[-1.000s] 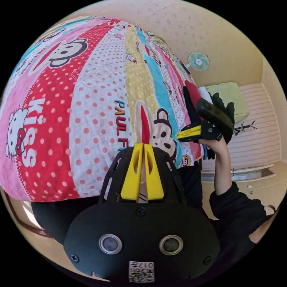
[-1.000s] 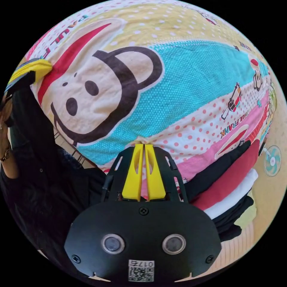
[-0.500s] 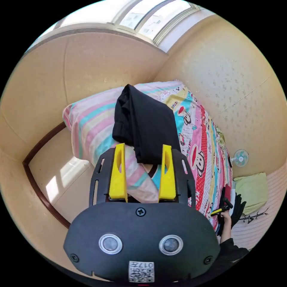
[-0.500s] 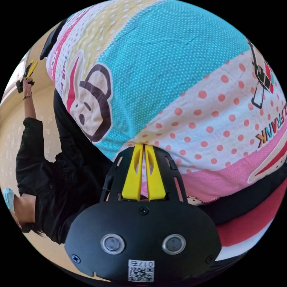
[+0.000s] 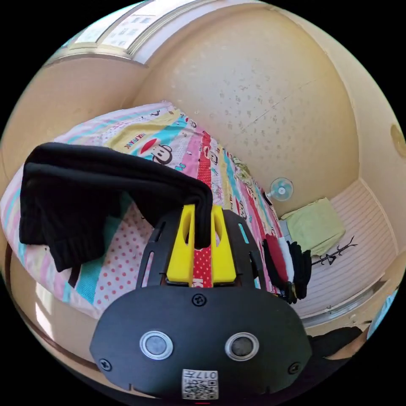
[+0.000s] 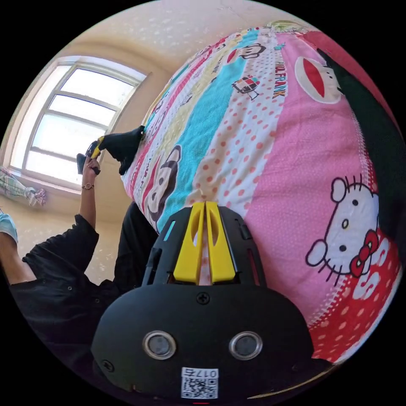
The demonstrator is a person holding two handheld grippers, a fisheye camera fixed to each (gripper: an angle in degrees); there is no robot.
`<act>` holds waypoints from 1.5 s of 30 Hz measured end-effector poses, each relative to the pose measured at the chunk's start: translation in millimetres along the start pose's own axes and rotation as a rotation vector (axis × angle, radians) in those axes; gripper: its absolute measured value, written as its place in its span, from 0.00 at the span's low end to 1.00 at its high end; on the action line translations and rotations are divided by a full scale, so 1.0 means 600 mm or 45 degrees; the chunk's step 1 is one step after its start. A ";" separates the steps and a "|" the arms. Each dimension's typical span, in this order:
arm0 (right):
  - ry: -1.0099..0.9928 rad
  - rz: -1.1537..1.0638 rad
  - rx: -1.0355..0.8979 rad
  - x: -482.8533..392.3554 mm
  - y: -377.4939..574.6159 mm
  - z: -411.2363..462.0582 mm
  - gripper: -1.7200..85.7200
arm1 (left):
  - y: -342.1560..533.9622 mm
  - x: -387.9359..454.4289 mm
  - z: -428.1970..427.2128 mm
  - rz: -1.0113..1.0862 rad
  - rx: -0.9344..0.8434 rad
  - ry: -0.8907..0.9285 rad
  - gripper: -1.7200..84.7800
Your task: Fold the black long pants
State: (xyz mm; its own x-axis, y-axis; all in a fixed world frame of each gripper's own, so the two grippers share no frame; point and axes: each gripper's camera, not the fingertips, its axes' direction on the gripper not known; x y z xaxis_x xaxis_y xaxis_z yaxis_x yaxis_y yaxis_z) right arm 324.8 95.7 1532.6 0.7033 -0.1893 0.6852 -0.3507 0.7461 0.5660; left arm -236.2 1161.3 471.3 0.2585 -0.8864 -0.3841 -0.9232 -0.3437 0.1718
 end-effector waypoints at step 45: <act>0.925 -0.861 -0.062 -0.799 -0.095 0.694 0.16 | 0.318 -0.076 0.076 -0.124 0.188 0.035 0.02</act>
State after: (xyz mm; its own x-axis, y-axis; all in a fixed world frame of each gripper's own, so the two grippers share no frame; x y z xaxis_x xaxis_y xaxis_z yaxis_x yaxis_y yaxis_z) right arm -249.8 -121.9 1362.4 0.9596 -0.1598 -0.2314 0.2785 0.6540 0.7034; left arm -437.0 1150.4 480.4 0.3543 -0.8600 -0.3671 -0.9247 -0.3806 -0.0010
